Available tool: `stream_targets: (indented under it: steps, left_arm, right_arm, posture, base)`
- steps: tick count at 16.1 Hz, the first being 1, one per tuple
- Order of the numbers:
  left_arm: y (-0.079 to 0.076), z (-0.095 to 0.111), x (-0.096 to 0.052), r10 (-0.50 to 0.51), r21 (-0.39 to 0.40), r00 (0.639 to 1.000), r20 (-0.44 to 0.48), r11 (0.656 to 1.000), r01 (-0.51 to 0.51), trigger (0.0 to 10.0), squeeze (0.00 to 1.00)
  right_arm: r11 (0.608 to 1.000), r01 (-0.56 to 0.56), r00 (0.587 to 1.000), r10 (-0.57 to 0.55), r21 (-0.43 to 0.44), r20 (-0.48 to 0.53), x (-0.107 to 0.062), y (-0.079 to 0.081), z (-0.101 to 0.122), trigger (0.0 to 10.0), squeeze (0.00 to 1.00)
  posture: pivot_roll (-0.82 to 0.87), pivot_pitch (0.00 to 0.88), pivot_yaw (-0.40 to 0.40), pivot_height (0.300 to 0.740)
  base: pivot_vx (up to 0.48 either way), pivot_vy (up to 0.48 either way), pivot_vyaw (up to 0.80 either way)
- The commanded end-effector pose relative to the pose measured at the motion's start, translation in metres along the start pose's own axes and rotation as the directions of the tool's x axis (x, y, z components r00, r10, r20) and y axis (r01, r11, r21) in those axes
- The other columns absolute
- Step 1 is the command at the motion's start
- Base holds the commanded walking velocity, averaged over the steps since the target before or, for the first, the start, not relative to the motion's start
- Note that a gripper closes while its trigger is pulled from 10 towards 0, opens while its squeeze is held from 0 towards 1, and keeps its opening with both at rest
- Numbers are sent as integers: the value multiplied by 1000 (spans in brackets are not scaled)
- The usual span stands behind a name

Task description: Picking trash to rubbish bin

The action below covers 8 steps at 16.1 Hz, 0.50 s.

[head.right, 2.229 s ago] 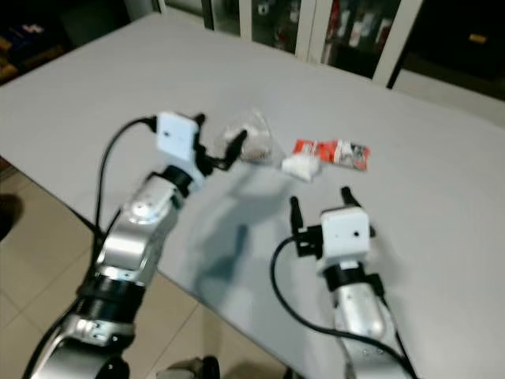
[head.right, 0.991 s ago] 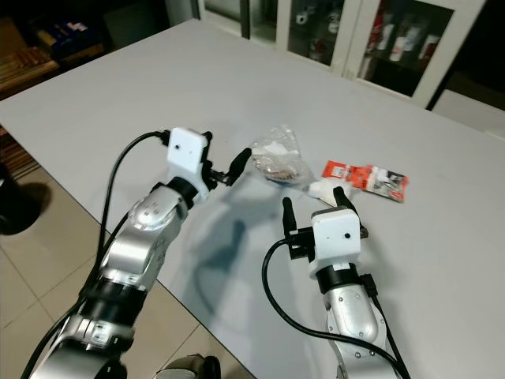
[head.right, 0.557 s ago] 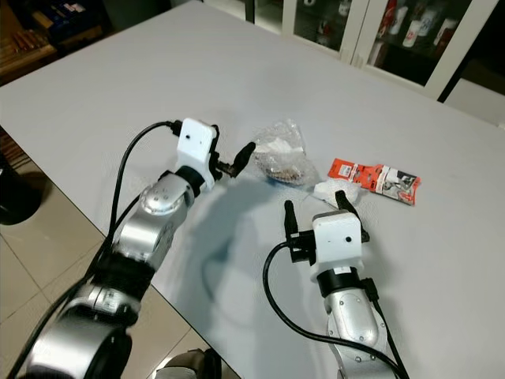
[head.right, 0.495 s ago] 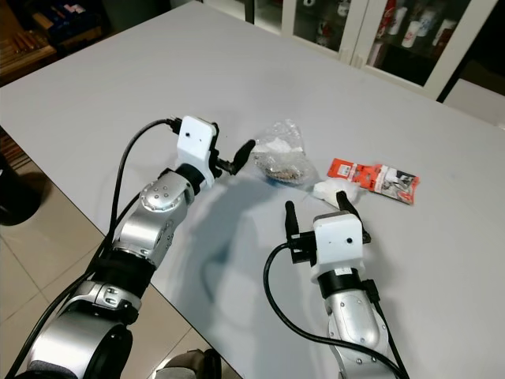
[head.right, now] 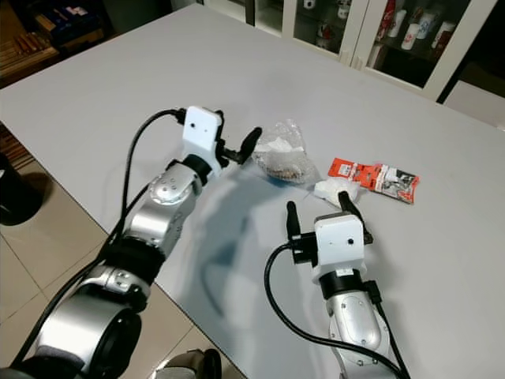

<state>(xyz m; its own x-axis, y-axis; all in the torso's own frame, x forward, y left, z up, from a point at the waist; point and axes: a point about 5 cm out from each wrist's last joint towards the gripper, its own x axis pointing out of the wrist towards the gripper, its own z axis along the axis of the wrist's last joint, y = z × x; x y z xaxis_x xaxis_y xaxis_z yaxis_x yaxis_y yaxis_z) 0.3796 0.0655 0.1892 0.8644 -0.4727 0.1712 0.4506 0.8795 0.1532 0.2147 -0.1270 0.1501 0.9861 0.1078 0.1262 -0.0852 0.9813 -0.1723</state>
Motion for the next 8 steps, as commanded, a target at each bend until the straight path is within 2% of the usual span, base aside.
stream_targets:
  steps: [1, 8]
  left_arm:
    - [-1, 5, 4, 4, -12, 1000, 21, 1000, -3, 10000, 0]
    - [-18, -1, 14, -32, -6, 999, -10, 999, 32, 10000, 0]
  right_arm:
    - [1000, 11, 1000, -11, -6, 8, -1, -2, 3, 10000, 0]
    - [1000, 20, 1000, -20, -13, 9, -3, -1, 5, 10000, 0]
  posture:
    - [19, 165, 35, 740]
    - [-3, 173, 47, 740]
  base:
    - [0, 0, 0]
    - [0, 0, 0]
